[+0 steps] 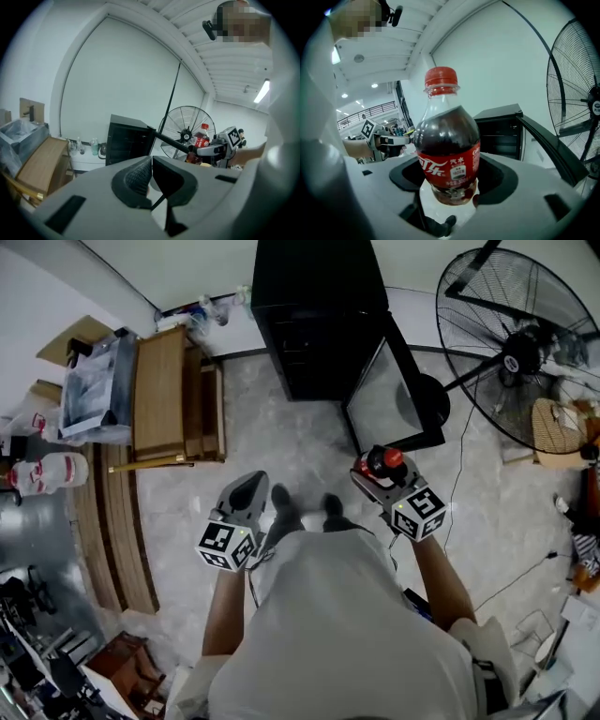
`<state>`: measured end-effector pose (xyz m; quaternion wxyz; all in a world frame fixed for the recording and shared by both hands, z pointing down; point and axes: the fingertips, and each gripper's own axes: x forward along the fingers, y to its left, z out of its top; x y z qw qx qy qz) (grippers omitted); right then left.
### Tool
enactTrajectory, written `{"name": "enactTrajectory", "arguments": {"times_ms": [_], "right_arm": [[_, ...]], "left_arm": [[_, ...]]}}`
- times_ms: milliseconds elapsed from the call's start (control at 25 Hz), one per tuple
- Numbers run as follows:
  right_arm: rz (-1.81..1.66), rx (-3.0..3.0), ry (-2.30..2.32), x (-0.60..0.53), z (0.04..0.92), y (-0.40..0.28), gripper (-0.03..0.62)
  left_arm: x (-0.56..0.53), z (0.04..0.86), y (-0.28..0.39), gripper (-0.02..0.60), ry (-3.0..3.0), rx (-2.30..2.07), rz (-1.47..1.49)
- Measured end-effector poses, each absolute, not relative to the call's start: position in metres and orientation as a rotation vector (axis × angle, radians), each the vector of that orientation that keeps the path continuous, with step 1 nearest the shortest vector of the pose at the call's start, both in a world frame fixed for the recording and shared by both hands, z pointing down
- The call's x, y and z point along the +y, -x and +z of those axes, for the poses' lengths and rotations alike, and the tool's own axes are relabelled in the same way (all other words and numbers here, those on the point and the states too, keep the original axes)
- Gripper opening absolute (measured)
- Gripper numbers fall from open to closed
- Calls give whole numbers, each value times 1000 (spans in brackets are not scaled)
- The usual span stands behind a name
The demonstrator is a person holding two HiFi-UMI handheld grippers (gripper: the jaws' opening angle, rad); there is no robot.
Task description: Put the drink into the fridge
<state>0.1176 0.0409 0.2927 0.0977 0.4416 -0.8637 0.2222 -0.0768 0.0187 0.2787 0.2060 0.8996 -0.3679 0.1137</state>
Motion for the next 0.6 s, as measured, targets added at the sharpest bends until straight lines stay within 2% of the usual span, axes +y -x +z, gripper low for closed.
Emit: {"name": "enactTrajectory", "arguments": {"times_ms": [600], "right_arm": [[723,-2444,-1586,-38,311,-26,308]], "left_arm": [[-86,329,152,9,-2615,-705,426]]}}
